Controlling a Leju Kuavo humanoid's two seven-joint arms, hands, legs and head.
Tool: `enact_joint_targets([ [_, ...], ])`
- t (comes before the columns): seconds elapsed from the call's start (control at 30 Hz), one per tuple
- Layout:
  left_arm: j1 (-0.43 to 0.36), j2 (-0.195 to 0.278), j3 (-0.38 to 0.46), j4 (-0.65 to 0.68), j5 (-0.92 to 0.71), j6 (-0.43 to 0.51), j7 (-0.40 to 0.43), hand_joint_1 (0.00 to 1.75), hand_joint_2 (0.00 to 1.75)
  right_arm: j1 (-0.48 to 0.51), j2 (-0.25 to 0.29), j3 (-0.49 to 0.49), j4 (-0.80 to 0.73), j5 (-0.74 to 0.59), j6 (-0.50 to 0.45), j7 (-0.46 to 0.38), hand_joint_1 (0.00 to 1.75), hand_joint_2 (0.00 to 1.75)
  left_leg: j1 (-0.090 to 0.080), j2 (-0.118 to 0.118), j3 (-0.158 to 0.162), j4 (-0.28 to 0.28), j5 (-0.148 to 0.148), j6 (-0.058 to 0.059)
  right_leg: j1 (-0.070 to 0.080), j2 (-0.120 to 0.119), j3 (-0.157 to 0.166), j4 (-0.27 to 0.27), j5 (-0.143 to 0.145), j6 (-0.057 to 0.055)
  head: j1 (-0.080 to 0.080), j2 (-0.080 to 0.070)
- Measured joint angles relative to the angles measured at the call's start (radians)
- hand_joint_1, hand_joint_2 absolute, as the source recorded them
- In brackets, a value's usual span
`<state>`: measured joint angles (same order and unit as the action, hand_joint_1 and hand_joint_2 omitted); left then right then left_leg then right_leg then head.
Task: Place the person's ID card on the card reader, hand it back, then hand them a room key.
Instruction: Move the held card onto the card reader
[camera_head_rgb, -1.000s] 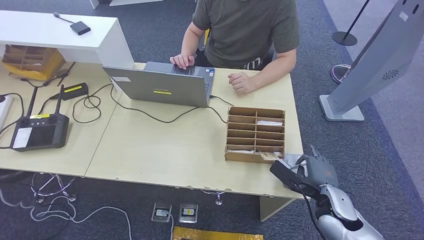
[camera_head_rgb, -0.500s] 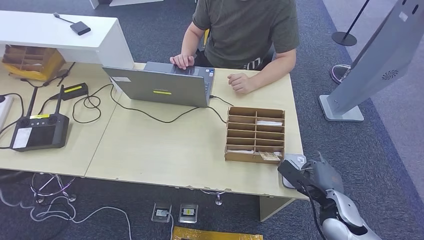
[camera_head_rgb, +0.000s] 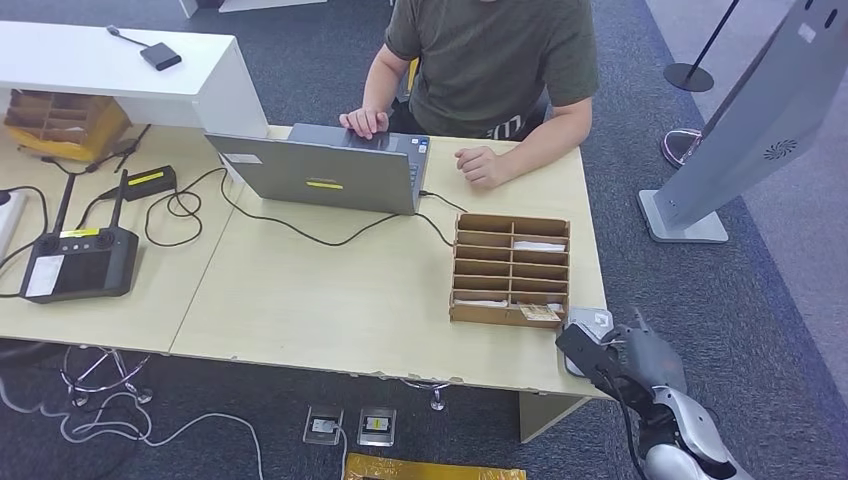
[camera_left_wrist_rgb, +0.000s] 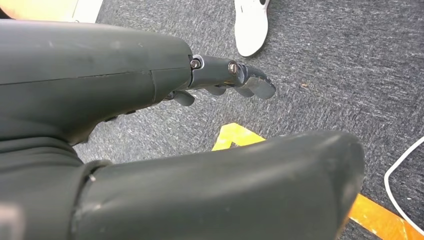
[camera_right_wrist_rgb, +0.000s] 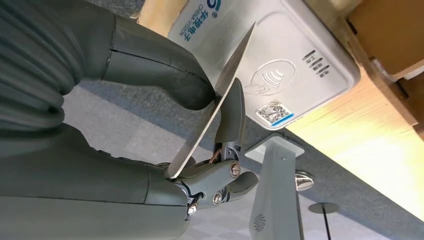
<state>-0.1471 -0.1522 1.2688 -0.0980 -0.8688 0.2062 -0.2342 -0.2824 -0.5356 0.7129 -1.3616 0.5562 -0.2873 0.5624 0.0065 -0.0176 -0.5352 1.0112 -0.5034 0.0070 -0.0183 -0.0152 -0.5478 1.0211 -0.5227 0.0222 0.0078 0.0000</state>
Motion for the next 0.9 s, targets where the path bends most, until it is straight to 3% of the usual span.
enact_joint_targets([
  [0.5, 0.0, 0.0, 0.0, 0.0, -0.01, -0.018, 0.0, 0.0, 0.0, 0.016, 0.0, -0.004, -0.041, -0.015, -0.009, -0.011, 1.75, 1.75, 0.0, 0.0, 0.0, 0.0, 0.0, 0.0, 0.0, 0.0, 0.0, 0.0, 0.0, 0.0, 0.0, 0.0],
  [0.9, 0.0, 0.001, -0.001, -0.002, -0.027, -0.016, 0.0, 0.0, 0.0, 0.043, 0.002, -0.023, -0.013, -0.06, -0.049, -0.07, 1.75, 1.75, 0.0, 0.0, 0.0, 0.0, 0.0, 0.0, 0.0, 0.0, 0.0, 0.0, 0.0, 0.0, 0.0, 0.0],
])
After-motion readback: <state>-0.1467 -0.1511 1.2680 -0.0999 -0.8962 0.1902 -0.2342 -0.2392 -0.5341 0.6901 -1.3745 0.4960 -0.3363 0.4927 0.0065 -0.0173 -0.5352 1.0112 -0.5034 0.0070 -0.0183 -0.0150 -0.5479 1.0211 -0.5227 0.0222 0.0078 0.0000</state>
